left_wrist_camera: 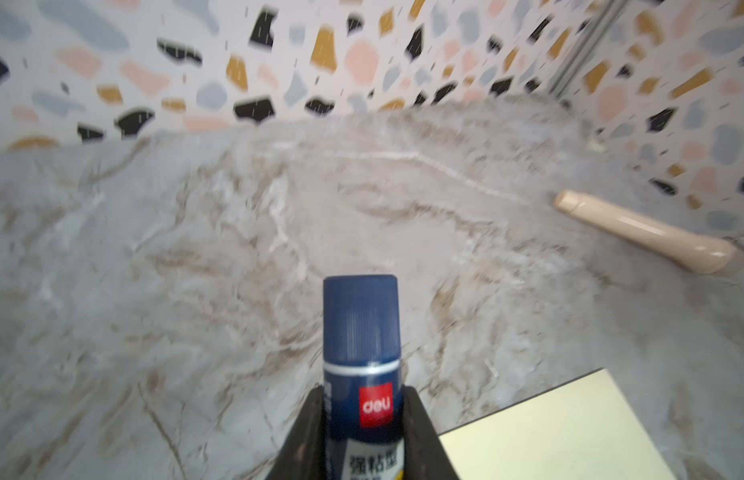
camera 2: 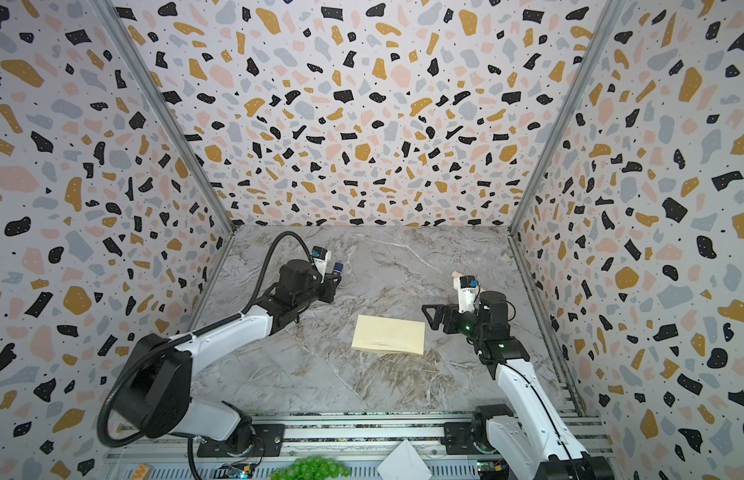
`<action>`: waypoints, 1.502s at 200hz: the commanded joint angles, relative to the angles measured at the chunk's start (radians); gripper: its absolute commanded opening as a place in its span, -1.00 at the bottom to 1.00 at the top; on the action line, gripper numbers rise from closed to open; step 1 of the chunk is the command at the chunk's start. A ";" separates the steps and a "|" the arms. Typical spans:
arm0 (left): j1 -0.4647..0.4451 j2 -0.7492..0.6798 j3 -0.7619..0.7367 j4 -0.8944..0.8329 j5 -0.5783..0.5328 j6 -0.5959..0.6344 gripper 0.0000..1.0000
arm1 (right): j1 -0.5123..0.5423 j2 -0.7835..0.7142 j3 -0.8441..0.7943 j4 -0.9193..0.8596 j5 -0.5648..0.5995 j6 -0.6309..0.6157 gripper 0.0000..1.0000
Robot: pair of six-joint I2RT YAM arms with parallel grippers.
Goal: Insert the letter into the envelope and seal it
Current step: 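Lift the glue stick upright with the left gripper while right gripper approaches, then close the right gripper on the glue stick's cap above the left gripper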
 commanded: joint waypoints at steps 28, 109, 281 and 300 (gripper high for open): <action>-0.117 -0.171 -0.116 0.218 0.028 0.135 -1.00 | 0.035 -0.014 0.108 -0.018 -0.071 0.001 0.98; -0.270 -0.323 -0.349 0.462 0.047 0.442 -1.00 | 0.253 0.031 0.262 -0.095 -0.086 -0.045 0.98; -0.385 -0.348 -0.398 0.378 0.065 0.755 -1.00 | 0.519 0.268 0.403 -0.083 -0.106 -0.052 0.07; -0.385 -0.352 -0.396 0.372 0.059 0.760 -1.00 | 0.523 0.279 0.406 -0.101 -0.111 -0.059 0.01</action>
